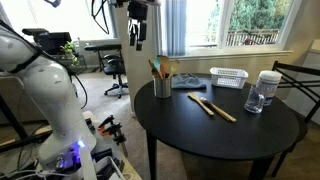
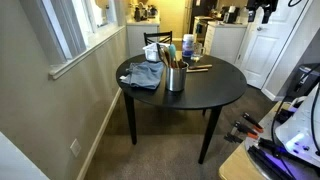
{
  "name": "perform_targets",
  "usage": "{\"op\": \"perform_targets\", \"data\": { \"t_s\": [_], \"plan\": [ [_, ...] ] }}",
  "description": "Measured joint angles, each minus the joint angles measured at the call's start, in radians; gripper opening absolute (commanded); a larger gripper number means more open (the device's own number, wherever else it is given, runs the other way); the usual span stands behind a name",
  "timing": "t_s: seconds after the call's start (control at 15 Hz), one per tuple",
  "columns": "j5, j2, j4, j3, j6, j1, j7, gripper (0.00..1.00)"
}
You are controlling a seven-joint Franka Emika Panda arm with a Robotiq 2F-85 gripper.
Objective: Put the wooden spatula in the silver holder.
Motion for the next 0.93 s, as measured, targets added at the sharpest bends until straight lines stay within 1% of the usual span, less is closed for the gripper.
{"op": "perform_targets", "data": {
  "t_s": [0.67, 0.8, 0.93],
  "plan": [
    [0.0, 0.005, 0.0, 0.0, 0.006, -0.005, 0.002, 1.0],
    [0.012, 0.024, 0.004, -0.009, 0.027, -0.016, 0.013, 1.0],
    [0.057, 0.062, 0.016, -0.035, 0.07, -0.027, 0.016, 1.0]
  ]
}}
